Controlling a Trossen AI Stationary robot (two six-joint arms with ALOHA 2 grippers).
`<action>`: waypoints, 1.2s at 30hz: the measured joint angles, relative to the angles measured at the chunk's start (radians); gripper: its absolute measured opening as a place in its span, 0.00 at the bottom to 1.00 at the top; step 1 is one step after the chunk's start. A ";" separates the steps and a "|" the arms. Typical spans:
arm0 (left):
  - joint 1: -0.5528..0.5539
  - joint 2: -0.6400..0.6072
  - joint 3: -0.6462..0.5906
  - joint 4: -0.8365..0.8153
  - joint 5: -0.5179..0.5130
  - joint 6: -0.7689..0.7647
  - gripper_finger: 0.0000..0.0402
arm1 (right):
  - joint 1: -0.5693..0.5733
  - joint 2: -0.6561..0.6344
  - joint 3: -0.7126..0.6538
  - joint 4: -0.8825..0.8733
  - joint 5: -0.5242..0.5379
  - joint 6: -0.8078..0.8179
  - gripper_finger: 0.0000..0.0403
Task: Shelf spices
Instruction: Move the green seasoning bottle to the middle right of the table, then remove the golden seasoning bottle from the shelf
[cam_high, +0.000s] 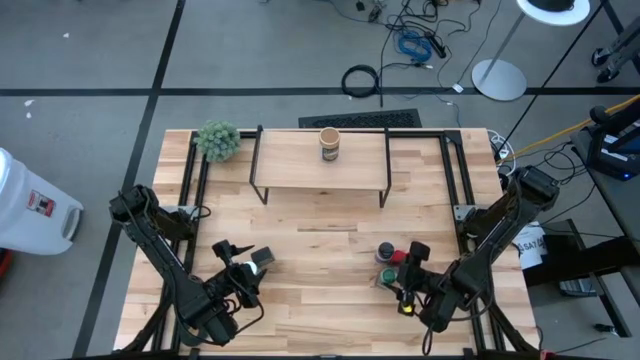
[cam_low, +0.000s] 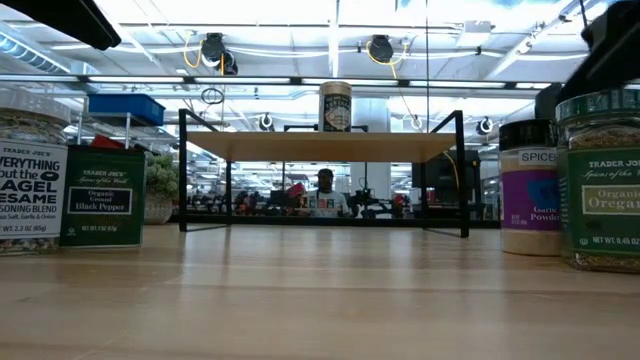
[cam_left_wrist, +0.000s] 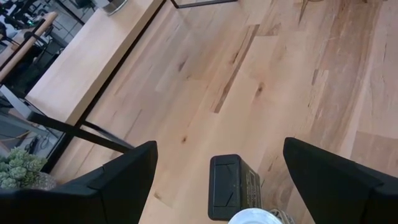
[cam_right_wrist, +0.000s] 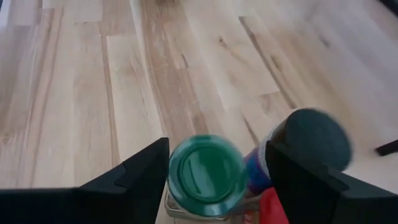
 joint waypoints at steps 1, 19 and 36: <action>0.000 0.000 0.000 0.000 -0.002 0.000 0.89 | 0.000 0.000 0.020 -0.029 0.001 0.000 0.63; 0.124 0.001 0.068 0.008 -0.161 0.162 0.89 | -0.043 -0.002 0.214 -0.360 0.286 -0.058 0.63; 0.549 0.000 0.406 0.217 -0.203 0.937 0.89 | -0.153 -0.003 0.214 -0.359 0.287 -0.225 0.63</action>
